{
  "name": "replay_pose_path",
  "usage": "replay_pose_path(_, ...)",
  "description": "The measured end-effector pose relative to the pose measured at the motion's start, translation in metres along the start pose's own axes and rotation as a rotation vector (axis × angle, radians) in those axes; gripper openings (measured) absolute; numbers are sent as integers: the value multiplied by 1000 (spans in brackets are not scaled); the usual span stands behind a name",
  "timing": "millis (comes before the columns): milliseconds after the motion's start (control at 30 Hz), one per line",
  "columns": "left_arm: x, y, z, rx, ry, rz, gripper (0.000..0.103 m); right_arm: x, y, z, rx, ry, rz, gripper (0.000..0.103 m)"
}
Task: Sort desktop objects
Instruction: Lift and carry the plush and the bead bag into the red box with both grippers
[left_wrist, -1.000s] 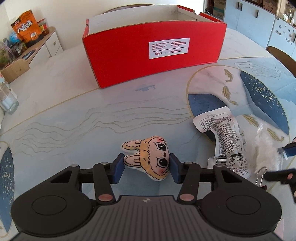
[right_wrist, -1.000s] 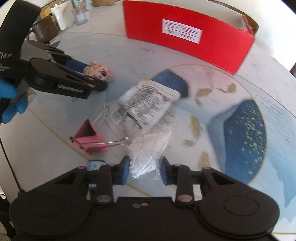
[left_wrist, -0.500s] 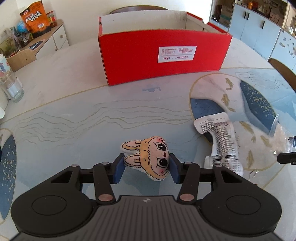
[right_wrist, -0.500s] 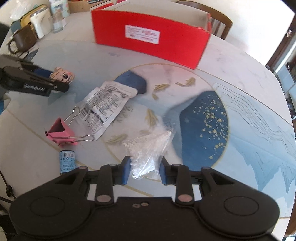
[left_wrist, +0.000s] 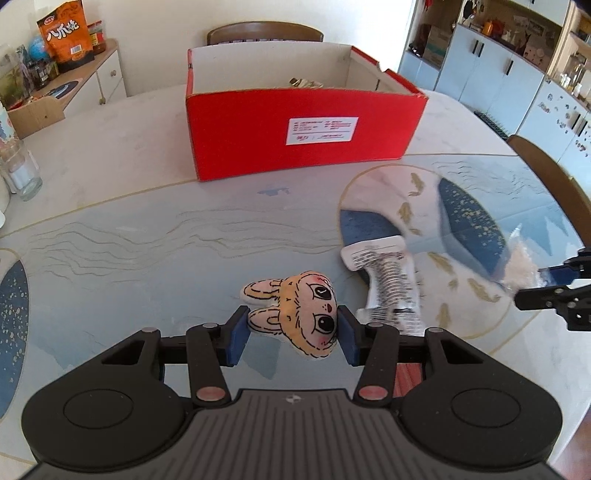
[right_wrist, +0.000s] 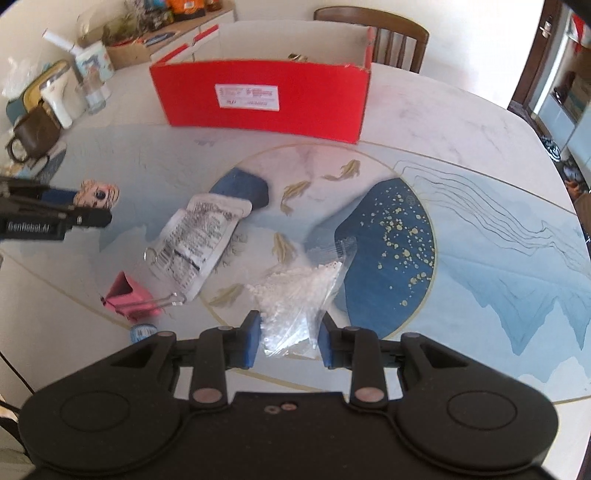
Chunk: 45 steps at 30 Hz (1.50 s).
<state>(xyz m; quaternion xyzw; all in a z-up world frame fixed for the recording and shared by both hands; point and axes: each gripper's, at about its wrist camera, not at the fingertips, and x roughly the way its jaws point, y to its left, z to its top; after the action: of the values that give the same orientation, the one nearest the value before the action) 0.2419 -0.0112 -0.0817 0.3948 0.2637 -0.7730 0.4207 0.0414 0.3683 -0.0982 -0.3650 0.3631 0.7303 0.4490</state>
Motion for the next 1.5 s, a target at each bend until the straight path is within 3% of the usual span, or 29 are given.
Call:
replay_pose_path(233,-15,-8,19,-5,-20,-57,49,-14,-2,20,50,-53,43,31)
replay_pose_path(600,-23,-16,74,31,-94,-99,49,-27,3,84,29,-125,72,31)
replay_pose_path(1000,-13,0,148,42,-165,-52,49,-22,4,161,-5,-213,60,31)
replay_pose_path(1500,22,27,226,65,-171,23,49,16,3,232,-22,-203,37,31)
